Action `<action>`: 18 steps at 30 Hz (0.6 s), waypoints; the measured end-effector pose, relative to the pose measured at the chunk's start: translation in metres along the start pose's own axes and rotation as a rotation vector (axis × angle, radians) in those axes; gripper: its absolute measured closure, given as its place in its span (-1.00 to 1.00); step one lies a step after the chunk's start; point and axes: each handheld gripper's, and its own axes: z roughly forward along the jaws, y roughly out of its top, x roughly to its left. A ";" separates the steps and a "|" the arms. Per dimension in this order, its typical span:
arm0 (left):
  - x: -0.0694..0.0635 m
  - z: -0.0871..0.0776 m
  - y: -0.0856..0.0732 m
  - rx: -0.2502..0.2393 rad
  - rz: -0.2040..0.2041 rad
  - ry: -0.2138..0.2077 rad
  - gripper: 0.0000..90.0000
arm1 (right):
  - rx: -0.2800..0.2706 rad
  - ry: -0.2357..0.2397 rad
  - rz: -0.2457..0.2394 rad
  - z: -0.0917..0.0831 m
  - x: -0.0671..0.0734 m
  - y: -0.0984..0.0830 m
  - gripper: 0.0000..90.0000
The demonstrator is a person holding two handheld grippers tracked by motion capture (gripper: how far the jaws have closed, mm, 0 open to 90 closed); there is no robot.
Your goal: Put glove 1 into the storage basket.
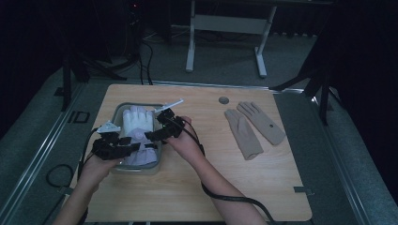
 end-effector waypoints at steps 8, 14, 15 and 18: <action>-0.021 0.004 0.008 -0.037 0.022 -0.042 0.11 | -0.012 -0.026 -0.005 -0.023 -0.015 -0.011 -0.62; -0.039 0.007 0.012 -0.069 0.039 -0.070 0.11 | -0.020 -0.062 -0.006 -0.043 -0.028 -0.021 -0.62; -0.042 0.009 0.012 -0.069 0.040 -0.079 0.11 | -0.025 -0.067 -0.004 -0.047 -0.030 -0.023 -0.62; -0.052 0.013 0.014 -0.073 0.058 -0.095 0.11 | -0.036 -0.077 0.009 -0.056 -0.038 -0.029 -0.62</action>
